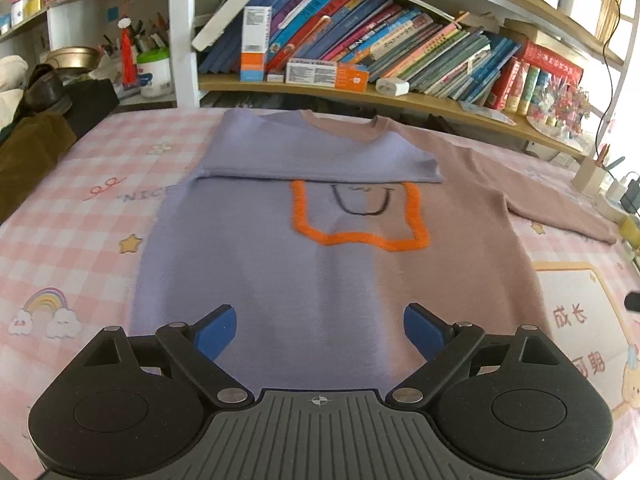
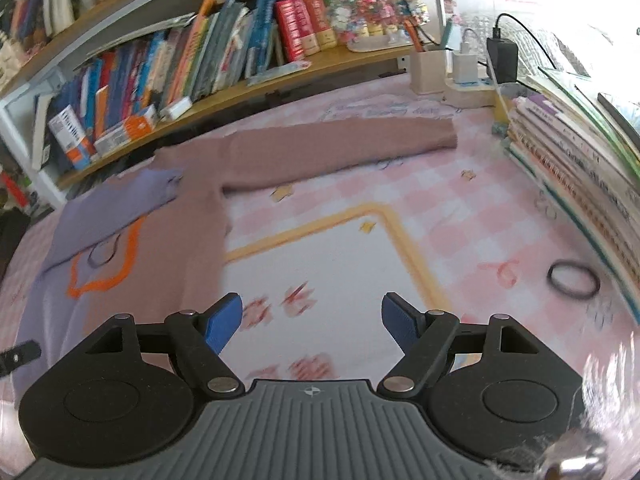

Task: Fold clothes
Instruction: 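Move the open right gripper toward the pink sleeve cuff, then close the right gripper on the pink sleeve cuff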

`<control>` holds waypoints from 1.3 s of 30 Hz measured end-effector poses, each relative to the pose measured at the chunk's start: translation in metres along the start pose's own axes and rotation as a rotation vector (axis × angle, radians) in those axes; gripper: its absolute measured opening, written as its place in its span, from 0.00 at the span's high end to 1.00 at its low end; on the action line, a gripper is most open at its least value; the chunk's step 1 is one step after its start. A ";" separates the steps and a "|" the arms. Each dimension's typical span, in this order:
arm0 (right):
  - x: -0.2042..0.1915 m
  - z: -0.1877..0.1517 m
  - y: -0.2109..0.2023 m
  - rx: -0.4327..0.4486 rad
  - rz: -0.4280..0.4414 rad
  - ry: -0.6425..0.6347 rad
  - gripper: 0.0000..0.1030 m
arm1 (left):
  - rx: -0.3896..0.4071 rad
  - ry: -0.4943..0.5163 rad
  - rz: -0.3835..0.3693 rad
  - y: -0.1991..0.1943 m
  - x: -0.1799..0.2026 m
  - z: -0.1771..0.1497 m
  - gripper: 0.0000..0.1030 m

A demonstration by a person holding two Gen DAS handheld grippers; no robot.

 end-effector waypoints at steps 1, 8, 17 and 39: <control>0.010 0.008 0.005 -0.001 0.003 0.002 0.27 | -0.001 -0.002 0.010 0.000 0.007 0.000 0.10; 0.064 0.049 0.039 -0.022 0.033 0.002 0.27 | -0.001 -0.023 0.081 0.000 0.046 -0.005 0.10; 0.103 0.086 0.088 -0.085 0.056 0.027 0.27 | -0.054 -0.087 0.202 -0.007 0.055 -0.030 0.10; 0.124 0.127 0.129 -0.127 0.091 0.171 0.31 | -0.089 -0.113 0.274 -0.015 0.063 -0.043 0.10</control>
Point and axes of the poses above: each gripper's, at about its wrist camera, not at the fingertips, and y roughly the way its jaws point, x to its right, z to its top, the point moved 10 cm from there along y, roughly the way its jaws point, and after that the axes turned 2 degrees about z, right-handed, at the moved point
